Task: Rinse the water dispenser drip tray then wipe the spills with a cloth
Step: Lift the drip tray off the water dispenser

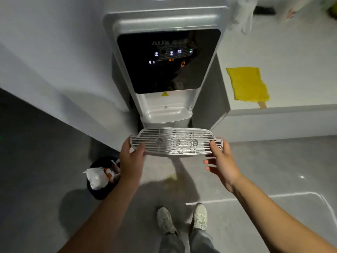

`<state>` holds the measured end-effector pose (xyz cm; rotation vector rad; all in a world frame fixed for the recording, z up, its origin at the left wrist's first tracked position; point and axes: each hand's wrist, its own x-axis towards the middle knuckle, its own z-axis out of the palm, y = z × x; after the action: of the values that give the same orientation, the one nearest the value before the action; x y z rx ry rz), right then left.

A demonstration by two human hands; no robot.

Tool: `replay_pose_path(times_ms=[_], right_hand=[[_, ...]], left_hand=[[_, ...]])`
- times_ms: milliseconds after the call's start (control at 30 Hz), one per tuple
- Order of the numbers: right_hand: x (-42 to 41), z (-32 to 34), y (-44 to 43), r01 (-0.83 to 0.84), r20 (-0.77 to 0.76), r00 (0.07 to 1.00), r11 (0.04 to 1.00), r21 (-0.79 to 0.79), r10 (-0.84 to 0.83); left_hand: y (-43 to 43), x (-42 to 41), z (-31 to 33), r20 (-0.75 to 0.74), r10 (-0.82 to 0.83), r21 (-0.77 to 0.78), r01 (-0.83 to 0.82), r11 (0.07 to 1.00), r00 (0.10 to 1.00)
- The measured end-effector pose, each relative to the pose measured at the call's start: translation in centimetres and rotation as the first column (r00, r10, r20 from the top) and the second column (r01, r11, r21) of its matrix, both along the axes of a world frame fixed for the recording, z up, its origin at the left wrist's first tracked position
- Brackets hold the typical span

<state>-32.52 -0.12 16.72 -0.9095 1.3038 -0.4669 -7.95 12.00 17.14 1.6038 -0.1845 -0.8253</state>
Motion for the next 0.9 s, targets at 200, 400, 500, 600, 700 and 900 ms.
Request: replay_pose_path(times_ms=[200, 400, 500, 600, 700, 900], right_hand=[[-8.2, 7.3, 5.3, 0.144, 0.056, 0.988, 0.989, -0.030, -0.142], [-18.2, 12.6, 9.0, 0.258, 0.088, 0.964, 0.963, -0.074, -0.252], [-23.7, 13.8, 10.3, 0.327, 0.078, 0.944, 0.942, -0.080, -0.321], [-29.4, 14.5, 11.5, 0.387, 0.090, 0.921, 0.918, -0.091, -0.379], [-35.3, 15.4, 12.4, 0.423, 0.108, 0.904, 0.902, -0.091, -0.413], [-47.6, 16.1, 13.3, 0.470, 0.060, 0.883, 0.874, -0.122, -0.466]], left_hand=[[3.0, -7.1, 6.0, -0.014, -0.086, -0.039, 0.086, 0.996, 0.996], [3.8, -15.0, 9.5, -0.014, -0.194, -0.037, 0.194, 0.980, 0.981], [3.3, -19.7, 11.0, 0.004, -0.266, -0.041, 0.266, 0.963, 0.964], [2.4, -24.7, 12.5, -0.032, -0.352, -0.055, 0.350, 0.935, 0.936], [1.4, -30.1, 13.6, -0.039, -0.418, -0.064, 0.415, 0.907, 0.907], [-1.5, -41.5, 13.6, -0.037, -0.550, -0.069, 0.546, 0.835, 0.835]])
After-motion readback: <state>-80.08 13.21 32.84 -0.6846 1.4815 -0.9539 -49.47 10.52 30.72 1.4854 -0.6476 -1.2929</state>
